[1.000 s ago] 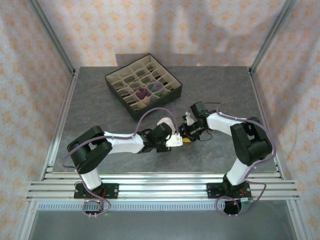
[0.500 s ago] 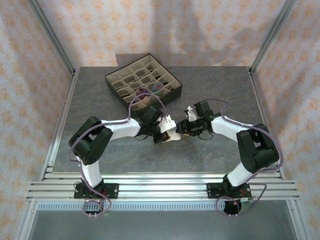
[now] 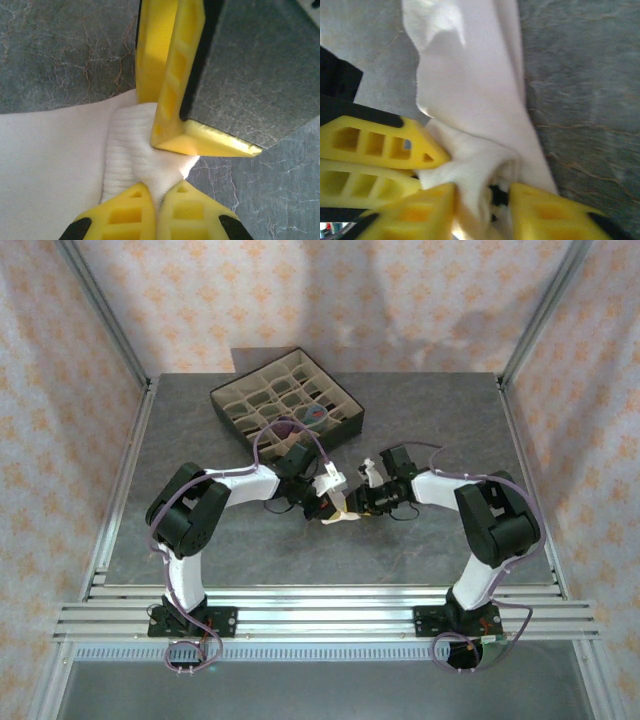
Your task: Roll the socks
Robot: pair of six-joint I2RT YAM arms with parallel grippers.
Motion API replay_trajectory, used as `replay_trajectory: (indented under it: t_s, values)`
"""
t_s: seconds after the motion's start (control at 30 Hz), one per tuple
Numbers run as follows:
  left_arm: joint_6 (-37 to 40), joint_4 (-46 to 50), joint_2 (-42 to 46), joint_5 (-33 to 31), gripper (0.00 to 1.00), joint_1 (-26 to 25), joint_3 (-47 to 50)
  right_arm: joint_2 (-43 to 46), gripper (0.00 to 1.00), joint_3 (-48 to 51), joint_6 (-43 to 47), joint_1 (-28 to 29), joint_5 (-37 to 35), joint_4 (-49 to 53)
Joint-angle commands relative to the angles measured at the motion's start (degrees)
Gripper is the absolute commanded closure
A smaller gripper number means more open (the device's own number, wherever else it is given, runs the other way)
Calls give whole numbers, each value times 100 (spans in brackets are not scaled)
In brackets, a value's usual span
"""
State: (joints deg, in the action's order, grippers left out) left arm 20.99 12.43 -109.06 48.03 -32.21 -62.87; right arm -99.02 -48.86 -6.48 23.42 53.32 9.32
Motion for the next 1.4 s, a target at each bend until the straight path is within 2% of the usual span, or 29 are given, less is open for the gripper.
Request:
replay_trajectory:
  t_s: [0.0, 0.03, 0.1, 0.3, 0.4, 0.53, 0.63, 0.77, 0.97, 1.13, 1.37]
  values:
    - [-148, 253, -64, -340, 86, 13, 93, -90, 84, -98, 152, 212, 182, 142]
    - [-220, 116, 105, -364, 80, 10, 130, -110, 92, -84, 128, 246, 138, 185]
    - [-345, -29, 300, -399, 76, 16, 141, -159, 100, -80, 91, 298, -49, 318]
    - [-834, -353, 995, -839, 64, 44, 345, -317, 100, -148, -107, 349, -592, 795]
    - [-1283, -524, 1150, -1530, 64, 78, 426, -380, 100, -183, -232, 356, -572, 865]
    - [-1845, -7, 790, -2703, 67, 113, 48, -381, 100, -220, -336, 371, -647, 996]
    - [-2081, 478, 317, -3042, 70, 108, -363, -311, 100, -195, -432, 381, -684, 1046]
    - [-2135, 913, -318, -3119, 72, 60, -815, -113, 100, -61, -562, 393, -787, 1056]
    - [-1778, 1551, -1136, -2985, 72, -137, -1676, 99, 100, -18, -645, 401, -801, 1422]
    - [-1409, 1886, -1619, -2776, 73, -250, -2314, -127, 100, -455, -272, 392, -840, 2236]
    - [-637, 1921, -1874, -2161, 74, -277, -2707, -724, 100, -1086, 107, 335, -569, 2767]
